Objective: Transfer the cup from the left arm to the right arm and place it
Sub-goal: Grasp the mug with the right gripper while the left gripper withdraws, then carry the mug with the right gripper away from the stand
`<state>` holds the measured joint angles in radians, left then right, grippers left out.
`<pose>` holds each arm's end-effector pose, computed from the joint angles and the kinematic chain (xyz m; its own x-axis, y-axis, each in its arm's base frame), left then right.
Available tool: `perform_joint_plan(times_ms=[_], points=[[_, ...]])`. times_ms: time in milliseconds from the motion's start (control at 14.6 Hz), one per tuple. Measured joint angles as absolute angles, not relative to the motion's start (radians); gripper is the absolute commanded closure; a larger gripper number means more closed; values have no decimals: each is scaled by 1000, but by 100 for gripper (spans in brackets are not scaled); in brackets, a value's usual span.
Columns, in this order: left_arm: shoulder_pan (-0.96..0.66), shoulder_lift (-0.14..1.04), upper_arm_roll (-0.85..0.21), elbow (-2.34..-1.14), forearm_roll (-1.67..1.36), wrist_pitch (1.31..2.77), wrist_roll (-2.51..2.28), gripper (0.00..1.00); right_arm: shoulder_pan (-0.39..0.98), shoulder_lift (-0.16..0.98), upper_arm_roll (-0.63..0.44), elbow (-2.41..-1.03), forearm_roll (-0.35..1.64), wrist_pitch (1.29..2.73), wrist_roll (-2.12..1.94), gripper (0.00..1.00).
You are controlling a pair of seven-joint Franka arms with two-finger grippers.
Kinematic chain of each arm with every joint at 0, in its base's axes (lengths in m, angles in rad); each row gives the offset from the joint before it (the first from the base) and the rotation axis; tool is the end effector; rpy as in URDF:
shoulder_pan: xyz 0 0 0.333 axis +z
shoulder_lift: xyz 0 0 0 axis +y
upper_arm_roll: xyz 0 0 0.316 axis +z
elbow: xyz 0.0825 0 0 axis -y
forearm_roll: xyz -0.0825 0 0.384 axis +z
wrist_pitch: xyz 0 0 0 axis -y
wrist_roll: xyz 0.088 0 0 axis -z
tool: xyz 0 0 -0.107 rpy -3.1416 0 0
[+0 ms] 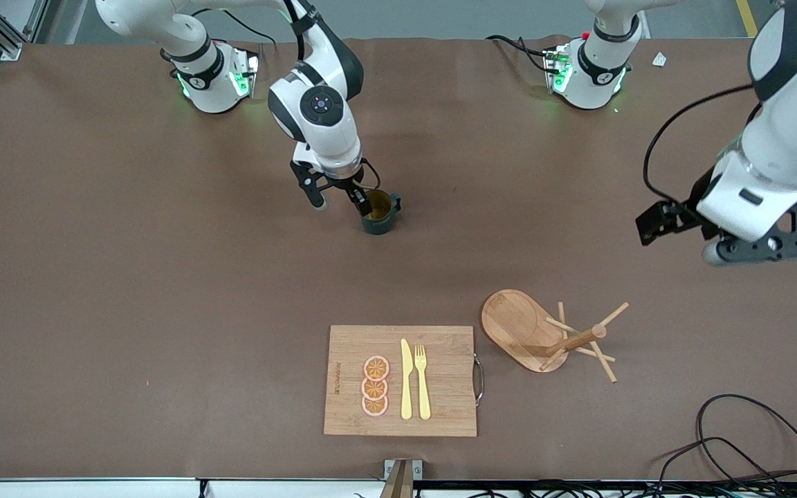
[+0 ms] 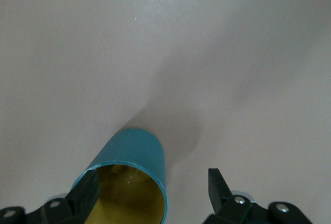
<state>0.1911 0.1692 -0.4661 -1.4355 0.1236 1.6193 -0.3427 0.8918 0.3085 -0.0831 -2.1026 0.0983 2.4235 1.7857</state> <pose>0.5930 -0.1291 0.6042 0.9965 0.0698 0.0465 0.0714 -0.9969 -0.0342 0.4007 0.4215 0.2728 0.5002 -0.8649 -0.0423 -0.8657 -0.5005 -0.0039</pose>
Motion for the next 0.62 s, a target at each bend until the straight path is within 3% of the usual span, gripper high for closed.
perform_joint_plan(times_ms=[69, 137, 275, 344, 618], points=[[194, 136, -466, -1468, 118, 1618, -329, 0, 904, 321, -83, -2102, 98, 2435, 1794, 22], [198, 113, -465, -1492, 115, 1617, -301, 0, 916, 332, -83, -2101, 98, 2443, 1797, 39], [219, 93, -457, -1506, 92, 1614, -220, 0, 937, 348, -83, -2099, 97, 2448, 1798, 91], [240, 90, -452, -1505, 76, 1614, -185, 0, 944, 354, -83, -2099, 96, 2450, 1793, 98], [272, 89, -449, -1502, 63, 1601, -146, 0, 946, 359, -89, -2094, 96, 2450, 1712, 100]])
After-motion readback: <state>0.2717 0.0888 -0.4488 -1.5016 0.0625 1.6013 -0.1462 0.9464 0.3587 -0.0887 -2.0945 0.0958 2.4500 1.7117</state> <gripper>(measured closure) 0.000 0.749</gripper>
